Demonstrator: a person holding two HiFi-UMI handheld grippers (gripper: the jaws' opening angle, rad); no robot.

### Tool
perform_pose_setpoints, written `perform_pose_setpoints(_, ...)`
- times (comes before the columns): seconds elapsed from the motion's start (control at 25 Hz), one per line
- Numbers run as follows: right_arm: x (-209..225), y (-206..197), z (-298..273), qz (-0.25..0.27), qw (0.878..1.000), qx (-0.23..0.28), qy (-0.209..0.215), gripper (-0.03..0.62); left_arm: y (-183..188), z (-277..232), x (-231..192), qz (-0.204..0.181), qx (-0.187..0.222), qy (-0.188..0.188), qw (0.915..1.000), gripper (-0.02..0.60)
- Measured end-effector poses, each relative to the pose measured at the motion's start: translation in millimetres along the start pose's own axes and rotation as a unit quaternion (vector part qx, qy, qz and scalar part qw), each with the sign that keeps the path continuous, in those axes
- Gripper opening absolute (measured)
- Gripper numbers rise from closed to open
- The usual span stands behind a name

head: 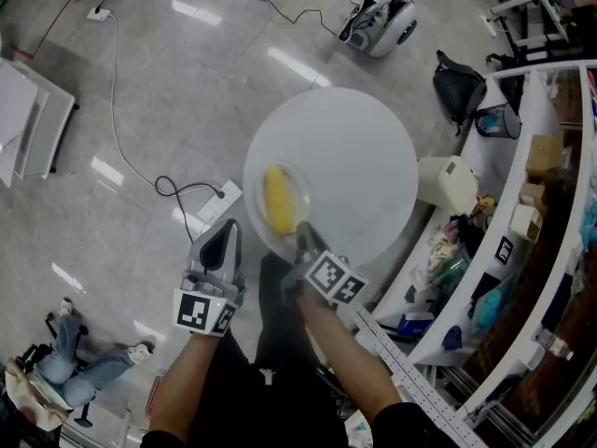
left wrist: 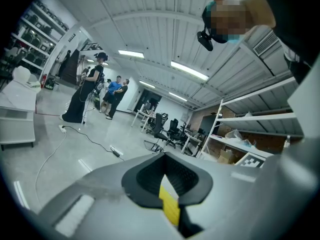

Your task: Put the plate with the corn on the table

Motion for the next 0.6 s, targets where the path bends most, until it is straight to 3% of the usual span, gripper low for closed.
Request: perform_pose_setpoints(0.6, -30, 1, 20, 0.035, 0.999, -0.01, 0.011, 0.009, 29, 6, 26, -0.005, 0.005, -0.013, 0.9999, 0.002)
Point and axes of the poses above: the fingertips, and each gripper's own axes: z backward along the fingers, x to its right, y out of its top, the point moved 1 cm from there along z, backward along the fingers, and after that the axes turned 2 degrees about z, right-handed, at the moved point
